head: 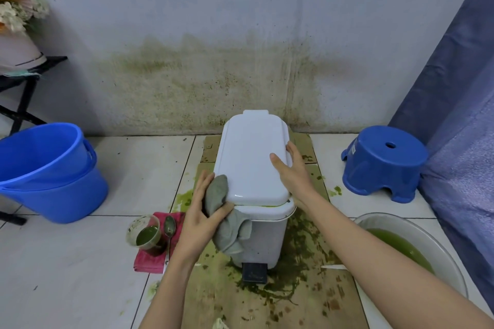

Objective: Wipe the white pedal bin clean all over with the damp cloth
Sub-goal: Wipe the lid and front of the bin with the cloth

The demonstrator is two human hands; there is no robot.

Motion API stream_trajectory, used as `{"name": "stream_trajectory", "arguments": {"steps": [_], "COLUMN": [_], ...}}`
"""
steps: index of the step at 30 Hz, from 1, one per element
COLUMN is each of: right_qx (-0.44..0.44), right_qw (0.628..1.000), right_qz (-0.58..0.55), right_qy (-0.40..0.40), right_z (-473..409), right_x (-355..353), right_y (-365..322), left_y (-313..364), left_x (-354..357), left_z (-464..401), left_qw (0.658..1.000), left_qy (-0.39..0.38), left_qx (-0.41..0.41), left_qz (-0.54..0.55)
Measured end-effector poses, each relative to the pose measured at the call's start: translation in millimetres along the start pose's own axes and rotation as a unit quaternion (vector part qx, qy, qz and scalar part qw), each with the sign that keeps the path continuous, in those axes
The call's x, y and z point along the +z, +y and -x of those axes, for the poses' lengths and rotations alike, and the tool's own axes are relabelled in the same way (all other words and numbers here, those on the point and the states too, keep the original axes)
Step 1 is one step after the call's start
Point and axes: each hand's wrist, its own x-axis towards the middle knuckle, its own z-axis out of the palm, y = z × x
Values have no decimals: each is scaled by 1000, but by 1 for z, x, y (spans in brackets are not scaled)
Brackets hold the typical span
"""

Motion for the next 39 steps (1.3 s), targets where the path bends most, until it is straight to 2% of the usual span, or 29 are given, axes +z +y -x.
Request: {"name": "stream_trajectory", "arguments": {"steps": [4,7,11,13,16,21,24,26,29,31,32,35,37,39], "right_qx": [10,18,19,23,25,38,34,30,42,54,59,50,34,26], "right_qw": [1000,997,983,978,976,966,971,975,974,968,966,970,974,977], "right_qz": [-8,36,137,160,168,195,175,155,153,179,187,175,162,158], "right_qy": [-11,-68,-120,-129,-138,-165,-160,-156,-164,-168,-168,-160,-153,-144], "right_z": [-3,-11,-24,-28,-30,-32,-32,-33,-36,-35,-38,-52,-57,-61], "right_x": [0,-2,-7,-8,-9,-17,-17,-19,-22,-22,-21,-19,-16,-14], "right_y": [4,9,10,10,10,6,6,6,7,8,12,33,44,53], "left_y": [-1,-4,-21,-32,-41,-28,-23,-23,-21,-22,-23,-18,-15,-11], "left_x": [7,30,58,71,95,130,138,138,121,99,85,48,44,57], "left_z": [5,13,28,36,41,22,8,2,6,18,22,25,25,29], "left_qw": [987,971,932,906,861,788,765,755,741,745,760,819,838,850], "left_qy": [159,210,251,250,200,166,138,148,161,196,217,271,277,266], "left_qx": [-28,45,127,190,296,402,414,408,442,445,423,281,226,224], "left_qz": [23,-102,-227,-283,-363,-436,-473,-492,-479,-456,-444,-420,-412,-395]}}
